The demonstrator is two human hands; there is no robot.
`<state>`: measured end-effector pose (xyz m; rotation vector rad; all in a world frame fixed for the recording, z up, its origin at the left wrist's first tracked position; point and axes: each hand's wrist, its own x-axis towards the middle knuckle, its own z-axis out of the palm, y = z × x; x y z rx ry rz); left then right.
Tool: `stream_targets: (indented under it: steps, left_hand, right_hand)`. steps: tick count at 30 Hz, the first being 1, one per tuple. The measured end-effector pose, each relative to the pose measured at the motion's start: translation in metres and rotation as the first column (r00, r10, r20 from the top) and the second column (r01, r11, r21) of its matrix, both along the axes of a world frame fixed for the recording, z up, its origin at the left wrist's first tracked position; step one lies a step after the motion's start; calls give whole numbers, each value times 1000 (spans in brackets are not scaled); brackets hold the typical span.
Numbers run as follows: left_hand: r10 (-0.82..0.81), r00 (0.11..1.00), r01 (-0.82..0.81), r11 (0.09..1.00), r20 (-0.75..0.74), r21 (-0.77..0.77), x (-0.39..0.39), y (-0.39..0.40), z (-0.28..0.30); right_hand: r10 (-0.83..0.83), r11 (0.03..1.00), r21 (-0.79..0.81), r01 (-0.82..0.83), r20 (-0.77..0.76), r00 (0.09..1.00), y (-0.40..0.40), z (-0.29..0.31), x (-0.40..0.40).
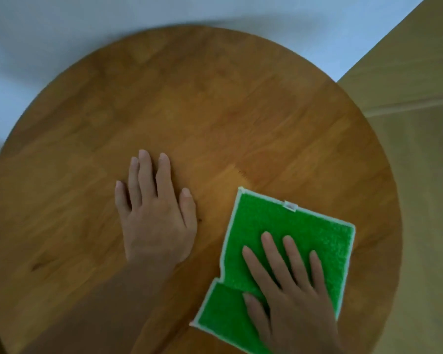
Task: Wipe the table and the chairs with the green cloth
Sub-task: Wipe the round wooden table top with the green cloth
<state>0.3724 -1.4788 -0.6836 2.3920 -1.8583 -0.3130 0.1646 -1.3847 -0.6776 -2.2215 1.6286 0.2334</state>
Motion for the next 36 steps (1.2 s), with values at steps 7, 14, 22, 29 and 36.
stream_targets:
  steps: [7,14,22,29,36]
  left_hand:
    - [-10,1000,10,1000,23,16,1,0,-1]
    - [-14,1000,13,997,24,73,0,-2,2]
    - [-19,999,17,998,32,53,3,-1,-2]
    - [-18,999,16,999,36,34,5,0,-3]
    - [-33,999,33,998,3,54,7,-1,-1]
  right_hand:
    - [-478,878,-39,477,-116,870,-122,1,-12]
    - [-398,905,-172,390,-16,917,-248,-8,76]
    - [255,952,-188,-243,46,966,-252,-10,191]
    - [20,967,-256,-7,45,999,-277,-15,103]
    - [-522,837,-201,509,-13,853,-284,-10,71]
